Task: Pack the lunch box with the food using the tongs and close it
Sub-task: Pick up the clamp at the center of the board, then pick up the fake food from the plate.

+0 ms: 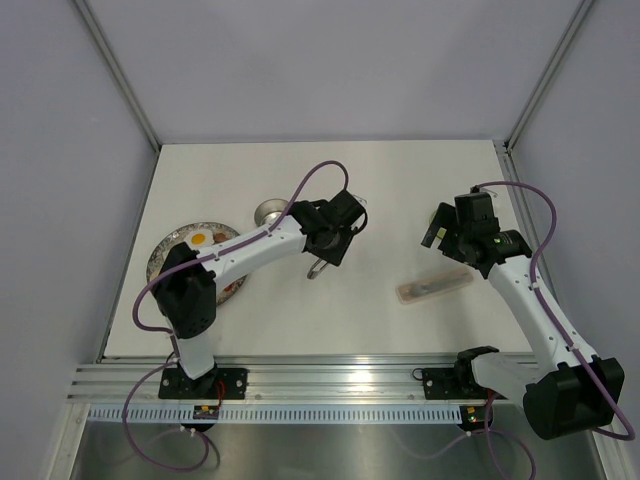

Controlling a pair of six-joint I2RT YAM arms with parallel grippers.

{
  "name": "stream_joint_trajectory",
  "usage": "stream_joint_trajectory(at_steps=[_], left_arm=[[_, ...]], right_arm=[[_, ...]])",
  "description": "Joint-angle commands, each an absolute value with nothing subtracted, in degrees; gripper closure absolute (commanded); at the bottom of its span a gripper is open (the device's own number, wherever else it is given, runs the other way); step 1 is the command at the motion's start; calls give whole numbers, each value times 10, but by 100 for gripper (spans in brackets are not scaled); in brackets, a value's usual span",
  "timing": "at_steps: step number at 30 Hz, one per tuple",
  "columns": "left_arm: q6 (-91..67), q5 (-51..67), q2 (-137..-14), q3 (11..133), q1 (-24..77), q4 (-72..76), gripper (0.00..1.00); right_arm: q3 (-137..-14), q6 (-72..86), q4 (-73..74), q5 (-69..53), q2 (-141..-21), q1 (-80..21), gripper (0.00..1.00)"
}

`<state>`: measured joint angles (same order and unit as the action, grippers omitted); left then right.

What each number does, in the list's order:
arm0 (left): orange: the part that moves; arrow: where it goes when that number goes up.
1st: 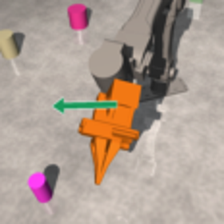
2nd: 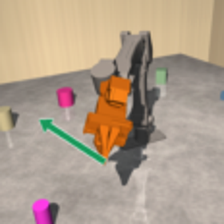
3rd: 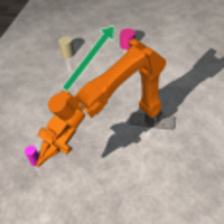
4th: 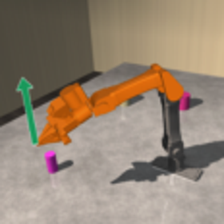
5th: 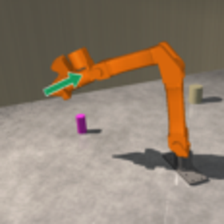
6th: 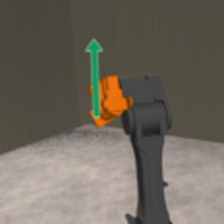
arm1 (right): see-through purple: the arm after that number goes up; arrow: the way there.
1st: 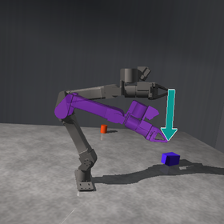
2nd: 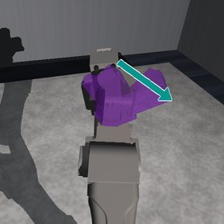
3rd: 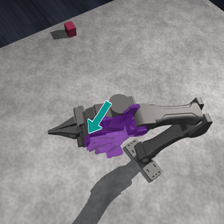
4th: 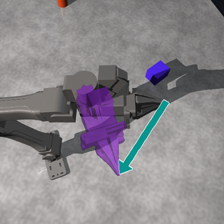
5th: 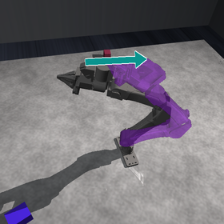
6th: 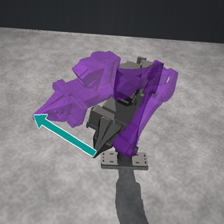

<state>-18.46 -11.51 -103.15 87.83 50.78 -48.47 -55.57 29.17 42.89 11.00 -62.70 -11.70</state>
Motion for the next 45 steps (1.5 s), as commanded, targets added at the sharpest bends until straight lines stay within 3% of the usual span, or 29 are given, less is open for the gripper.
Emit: stream_joint_trajectory(at_steps=[1, 15, 23, 35, 45], left_arm=[[-183, -90, -1011, 880, 507, -475, 62], [-200, -131, -969, 875, 506, -496, 59], [-219, -150, -816, 837, 476, -555, 59], [-320, -184, -656, 764, 286, -702, 59], [-413, -207, -602, 683, 225, -708, 58]], right_arm=[[-568, 291, 419, 111, -621, -113, 1], [-563, 286, 423, 110, -622, -114, 0], [-548, 275, 427, 128, -610, -114, 1], [-555, 265, 418, 98, -609, -114, 0], [-544, 270, 405, 62, -605, -114, 1]])
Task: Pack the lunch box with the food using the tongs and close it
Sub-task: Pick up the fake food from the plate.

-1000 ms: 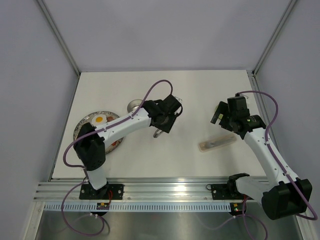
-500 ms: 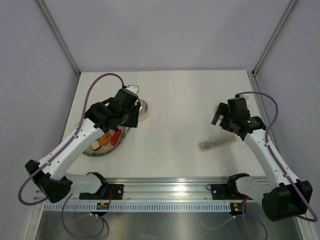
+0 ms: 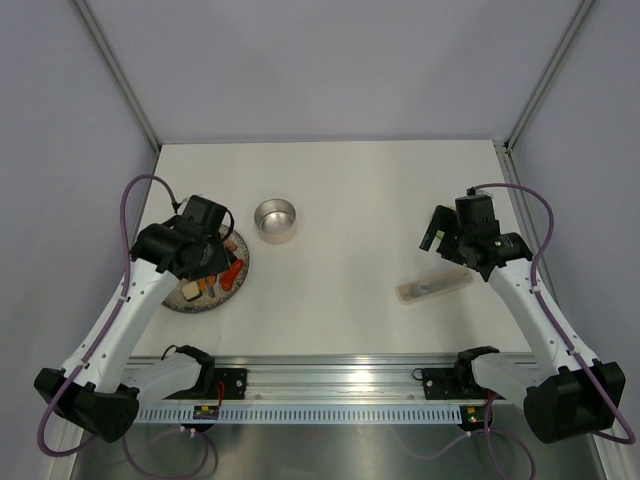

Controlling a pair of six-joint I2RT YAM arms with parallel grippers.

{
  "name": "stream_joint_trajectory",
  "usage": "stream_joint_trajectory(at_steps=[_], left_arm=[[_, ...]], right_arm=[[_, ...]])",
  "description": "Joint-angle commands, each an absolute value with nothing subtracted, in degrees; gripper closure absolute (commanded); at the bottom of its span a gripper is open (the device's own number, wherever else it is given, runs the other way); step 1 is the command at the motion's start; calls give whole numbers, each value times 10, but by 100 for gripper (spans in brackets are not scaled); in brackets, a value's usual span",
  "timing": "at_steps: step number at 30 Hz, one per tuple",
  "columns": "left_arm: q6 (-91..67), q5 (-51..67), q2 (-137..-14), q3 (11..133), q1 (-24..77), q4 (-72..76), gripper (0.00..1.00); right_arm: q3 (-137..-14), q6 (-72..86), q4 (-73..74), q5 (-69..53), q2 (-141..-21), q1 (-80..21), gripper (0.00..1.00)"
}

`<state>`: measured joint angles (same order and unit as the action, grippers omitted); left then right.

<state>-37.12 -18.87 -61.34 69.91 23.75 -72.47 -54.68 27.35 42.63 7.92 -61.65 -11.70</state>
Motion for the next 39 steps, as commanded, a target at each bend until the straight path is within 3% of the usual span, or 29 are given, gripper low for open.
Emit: stream_joint_trajectory(at_steps=[1, 22, 39], left_arm=[[-419, -202, -600, 674, 220, -695, 58], [-535, -178, -572, 595, 215, -592, 57], [-541, -161, -591, 564, 215, -548, 55]], right_arm=[[-544, 271, 406, 59, -604, -114, 1], [-533, 277, 403, 47, -599, -114, 1], [-548, 272, 392, 28, -620, -114, 1]])
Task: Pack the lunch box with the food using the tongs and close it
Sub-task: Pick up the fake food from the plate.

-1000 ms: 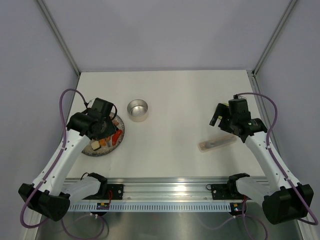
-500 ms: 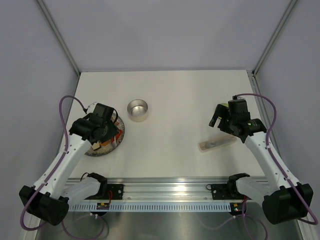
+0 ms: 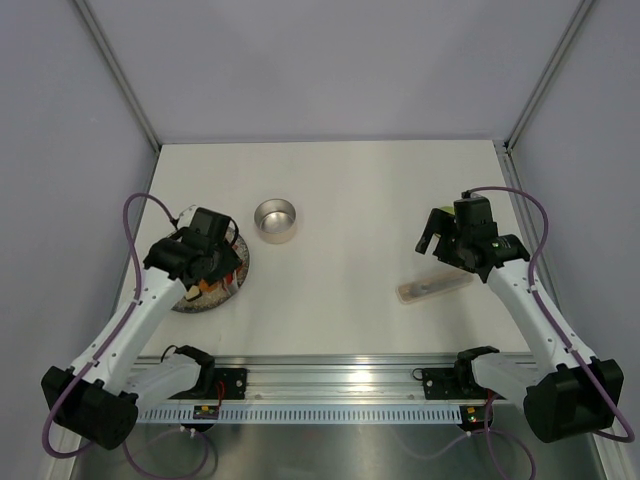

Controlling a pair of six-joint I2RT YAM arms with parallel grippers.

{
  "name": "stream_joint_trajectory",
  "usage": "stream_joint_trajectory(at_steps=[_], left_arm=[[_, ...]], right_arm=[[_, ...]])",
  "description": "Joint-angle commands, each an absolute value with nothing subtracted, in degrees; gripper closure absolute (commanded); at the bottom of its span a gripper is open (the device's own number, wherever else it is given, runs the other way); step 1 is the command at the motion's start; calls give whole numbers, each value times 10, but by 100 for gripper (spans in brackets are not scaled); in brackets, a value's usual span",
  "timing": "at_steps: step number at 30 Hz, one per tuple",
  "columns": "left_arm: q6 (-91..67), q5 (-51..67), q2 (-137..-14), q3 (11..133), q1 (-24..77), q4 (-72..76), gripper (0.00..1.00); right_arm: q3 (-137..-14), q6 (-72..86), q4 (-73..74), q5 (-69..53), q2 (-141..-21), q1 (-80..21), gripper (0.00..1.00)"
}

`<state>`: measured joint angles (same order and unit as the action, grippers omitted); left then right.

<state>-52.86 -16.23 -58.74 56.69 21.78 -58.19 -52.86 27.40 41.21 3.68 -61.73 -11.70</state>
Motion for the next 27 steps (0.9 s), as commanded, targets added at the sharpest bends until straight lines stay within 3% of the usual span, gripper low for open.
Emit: stream_joint_trajectory(at_steps=[1, 27], left_arm=[[-544, -162, -592, 563, 215, -546, 55], [-558, -165, -597, 519, 215, -527, 50]], right_arm=[[-548, 272, 391, 27, -621, -114, 1], [-538, 272, 392, 18, -616, -114, 1]])
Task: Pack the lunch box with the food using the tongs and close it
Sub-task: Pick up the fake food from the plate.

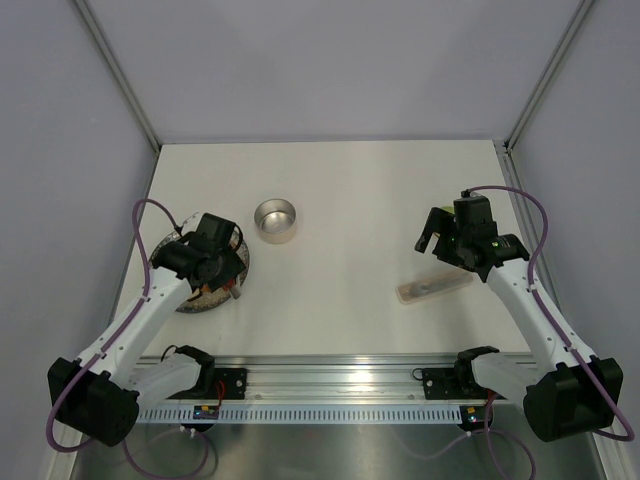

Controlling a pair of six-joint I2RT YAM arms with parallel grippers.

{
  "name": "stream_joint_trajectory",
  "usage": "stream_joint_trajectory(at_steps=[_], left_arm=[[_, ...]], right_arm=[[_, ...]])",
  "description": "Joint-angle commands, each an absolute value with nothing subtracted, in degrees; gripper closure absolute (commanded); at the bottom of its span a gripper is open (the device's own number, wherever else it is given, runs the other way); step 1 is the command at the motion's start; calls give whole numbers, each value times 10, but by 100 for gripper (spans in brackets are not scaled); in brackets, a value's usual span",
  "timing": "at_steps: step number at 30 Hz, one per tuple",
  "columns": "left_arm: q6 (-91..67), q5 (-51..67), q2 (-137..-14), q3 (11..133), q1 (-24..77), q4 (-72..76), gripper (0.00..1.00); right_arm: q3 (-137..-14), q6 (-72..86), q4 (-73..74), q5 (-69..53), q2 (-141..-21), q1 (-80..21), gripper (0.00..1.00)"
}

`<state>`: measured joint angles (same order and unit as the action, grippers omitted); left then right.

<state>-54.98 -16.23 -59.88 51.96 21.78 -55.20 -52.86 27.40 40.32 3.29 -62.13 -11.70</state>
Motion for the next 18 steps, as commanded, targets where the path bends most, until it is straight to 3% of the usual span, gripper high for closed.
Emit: stream_joint_trajectory(at_steps=[1, 5, 14, 18], left_arm=[[-557, -164, -595, 520, 215, -526, 50], [-556, -164, -590, 519, 215, -526, 52], [-555, -167, -579, 531, 215, -539, 71], [-535, -209, -566, 578, 215, -571, 74]], right_arm=[[-538, 272, 393, 19, -614, -114, 1], [-538, 272, 394, 18, -613, -114, 1], [-534, 273, 396, 17, -606, -114, 1], [-534, 274, 397, 18, -606, -114, 1]])
